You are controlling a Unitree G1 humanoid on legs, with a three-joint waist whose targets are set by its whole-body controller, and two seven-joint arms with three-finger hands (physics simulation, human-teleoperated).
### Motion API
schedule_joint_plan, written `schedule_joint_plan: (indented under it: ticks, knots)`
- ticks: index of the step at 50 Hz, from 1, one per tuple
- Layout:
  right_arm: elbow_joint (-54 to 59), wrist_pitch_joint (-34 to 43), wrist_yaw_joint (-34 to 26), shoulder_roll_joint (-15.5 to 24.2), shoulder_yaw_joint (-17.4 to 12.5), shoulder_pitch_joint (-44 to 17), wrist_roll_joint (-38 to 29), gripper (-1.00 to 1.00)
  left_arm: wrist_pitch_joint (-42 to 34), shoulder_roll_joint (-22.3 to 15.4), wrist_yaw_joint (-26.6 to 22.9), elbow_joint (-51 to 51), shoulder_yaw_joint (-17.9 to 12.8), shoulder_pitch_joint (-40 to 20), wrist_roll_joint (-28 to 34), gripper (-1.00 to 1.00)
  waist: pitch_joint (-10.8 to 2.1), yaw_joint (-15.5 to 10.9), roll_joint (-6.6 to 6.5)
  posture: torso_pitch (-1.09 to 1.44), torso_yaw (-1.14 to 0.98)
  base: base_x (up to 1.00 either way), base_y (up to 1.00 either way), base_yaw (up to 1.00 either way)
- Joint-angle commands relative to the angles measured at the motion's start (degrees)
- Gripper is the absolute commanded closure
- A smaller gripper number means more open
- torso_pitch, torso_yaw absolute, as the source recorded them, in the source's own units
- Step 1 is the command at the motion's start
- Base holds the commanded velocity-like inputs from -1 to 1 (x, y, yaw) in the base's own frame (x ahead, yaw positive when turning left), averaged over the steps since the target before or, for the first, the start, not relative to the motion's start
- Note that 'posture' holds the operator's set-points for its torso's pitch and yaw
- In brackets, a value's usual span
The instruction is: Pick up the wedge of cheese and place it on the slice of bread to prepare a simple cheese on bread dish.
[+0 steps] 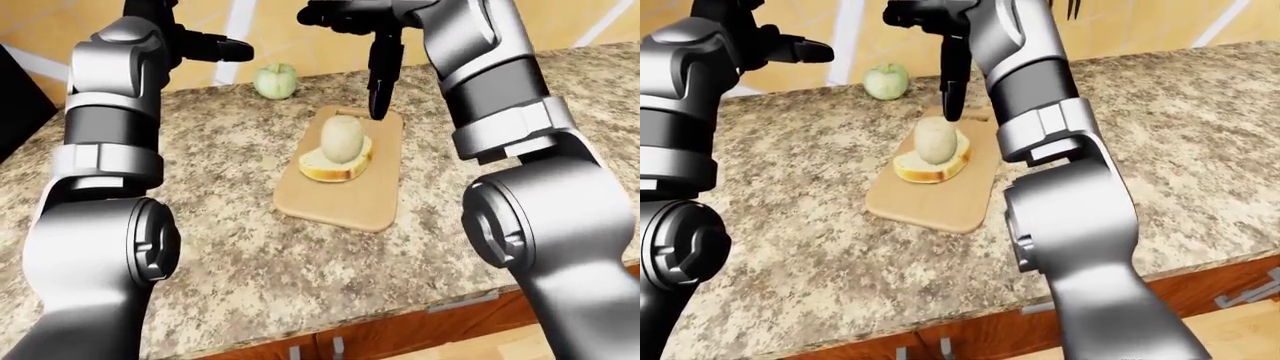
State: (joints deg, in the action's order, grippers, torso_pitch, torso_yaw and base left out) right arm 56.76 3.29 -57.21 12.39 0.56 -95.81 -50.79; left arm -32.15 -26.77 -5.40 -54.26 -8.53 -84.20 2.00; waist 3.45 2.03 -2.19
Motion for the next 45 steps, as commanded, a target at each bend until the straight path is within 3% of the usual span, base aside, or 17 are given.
schedule_joint_plan:
  ticks: [1,17,29,45]
  knots:
    - [-1.7,0.0,1.3,1.0,-0.8,-2.3,1.2,-1.00,1.6,-0.8,0.2,2.4,-0.3,-2.4,0.1,-1.00,-1.91,0.0,-0.22,0.00,0.00,0.00,0.00,0.00]
    - [6.4,2.8,16.7,5.1,-5.3,-9.9,12.7,-1.00,-1.7,-1.5,-0.1,4.3,0.0,-5.7,0.2,-1.00,-1.72,-0.3,0.23,0.00,0.00,0.00,0.00,0.00]
    - [6.7,3.5,25.1,7.1,-5.7,-10.9,19.3,-1.00,-3.6,-1.3,1.2,8.1,-0.2,-8.2,0.1,-1.00,-1.37,-0.7,0.83,0.00,0.00,0.00,0.00,0.00]
    - [5.5,1.8,30.8,9.3,-5.2,-12.0,23.2,-1.00,-5.7,-1.2,2.3,11.1,0.3,-12.6,0.0,-1.00,-0.97,-1.1,1.45,0.00,0.00,0.00,0.00,0.00]
